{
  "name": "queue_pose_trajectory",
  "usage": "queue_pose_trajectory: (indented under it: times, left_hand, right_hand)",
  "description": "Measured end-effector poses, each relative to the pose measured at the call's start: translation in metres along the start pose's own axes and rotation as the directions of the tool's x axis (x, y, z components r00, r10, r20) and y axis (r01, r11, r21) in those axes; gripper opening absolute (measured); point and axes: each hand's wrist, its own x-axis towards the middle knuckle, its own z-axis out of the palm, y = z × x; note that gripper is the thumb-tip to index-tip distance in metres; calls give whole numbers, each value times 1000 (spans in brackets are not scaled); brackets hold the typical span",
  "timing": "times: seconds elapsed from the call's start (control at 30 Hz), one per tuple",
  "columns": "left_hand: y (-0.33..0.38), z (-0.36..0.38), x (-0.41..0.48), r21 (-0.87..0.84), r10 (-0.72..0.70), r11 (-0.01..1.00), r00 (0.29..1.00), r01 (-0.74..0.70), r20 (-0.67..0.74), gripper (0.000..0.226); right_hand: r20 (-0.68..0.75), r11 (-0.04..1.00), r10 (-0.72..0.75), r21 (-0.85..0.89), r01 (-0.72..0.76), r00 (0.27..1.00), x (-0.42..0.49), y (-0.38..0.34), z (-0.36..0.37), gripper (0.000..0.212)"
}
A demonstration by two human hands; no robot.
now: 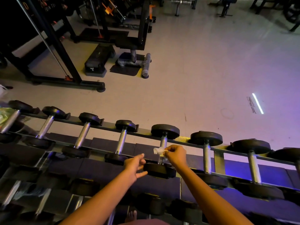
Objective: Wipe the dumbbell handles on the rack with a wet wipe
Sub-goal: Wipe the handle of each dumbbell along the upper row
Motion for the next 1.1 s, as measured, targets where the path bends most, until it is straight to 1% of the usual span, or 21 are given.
queue_pose_trajectory:
  times: [0.03, 0.07, 0.13, 0.17, 0.2, 0.23, 0.3, 0.37, 0.53, 0.6, 0.7, 0.8, 0.93, 1.0, 1.1]
  left_hand:
    - [-1, -2, 4, -68, -74, 995, 997, 73, -10, 21]
    - [-4, -3, 6, -67, -148, 987, 989, 148, 9, 27]
    - [-13, -1, 10, 23, -298, 955, 949, 297, 105, 49]
    - [-17, 2, 12, 42, -353, 936, 923, 351, 152, 62]
    - [-21, 6, 15, 26, -386, 921, 901, 389, 199, 70]
    - [-24, 11, 19, -18, -397, 910, 885, 413, 244, 72]
    - [-28, 22, 26, -140, -380, 885, 863, 444, 333, 66]
    - [-30, 29, 30, -207, -362, 865, 855, 457, 372, 60]
    - [-27, 30, 34, -243, -358, 856, 863, 456, 356, 43]
    - [-24, 35, 30, -246, -351, 864, 876, 439, 331, 38]
    - [-23, 50, 22, -271, -304, 888, 917, 371, 260, 35]
    - [-29, 65, 17, -344, -284, 876, 938, 339, 200, 33]
    - [-36, 69, 15, -426, -253, 859, 959, 284, 130, 38]
    - [-36, 69, 13, -430, -244, 858, 960, 281, 140, 41]
    - [-32, 64, 8, -353, -245, 892, 958, 283, 147, 39]
  right_hand:
    - [-9, 1000, -6, -18, 6, 1000, 0, -1, 3, 7]
    - [-9, 999, -7, -38, 6, 1000, 0, -2, 6, 8]
    - [-10, 998, 6, -70, -7, 1000, -1, 2, 13, 11]
    - [-7, 996, 8, -89, -9, 1000, -2, 4, 15, 11]
    - [3, 993, 4, -116, -4, 1000, -3, 6, 16, 10]
    - [16, 990, 2, -141, 1, 1000, -4, 8, 17, 10]
    - [44, 983, -3, -181, 11, 999, -6, 11, 17, 9]
    - [55, 975, -10, -220, 22, 998, -9, 13, 17, 9]
    - [29, 978, -1, -209, 7, 1000, -13, 14, 19, 10]
    - [21, 979, -20, -201, 24, 1000, -13, 16, 18, 10]
    - [8, 983, -27, -180, 28, 1000, -13, 17, 14, 9]
    - [-5, 989, -17, -145, 16, 1000, -11, 19, 10, 12]
    - [-4, 996, -13, -93, 13, 1000, -13, 20, 6, 11]
    - [-29, 998, -12, -59, 11, 1000, -14, 16, 5, 10]
    - [-142, 999, -12, 30, 16, 990, -3, 0, 4, 7]
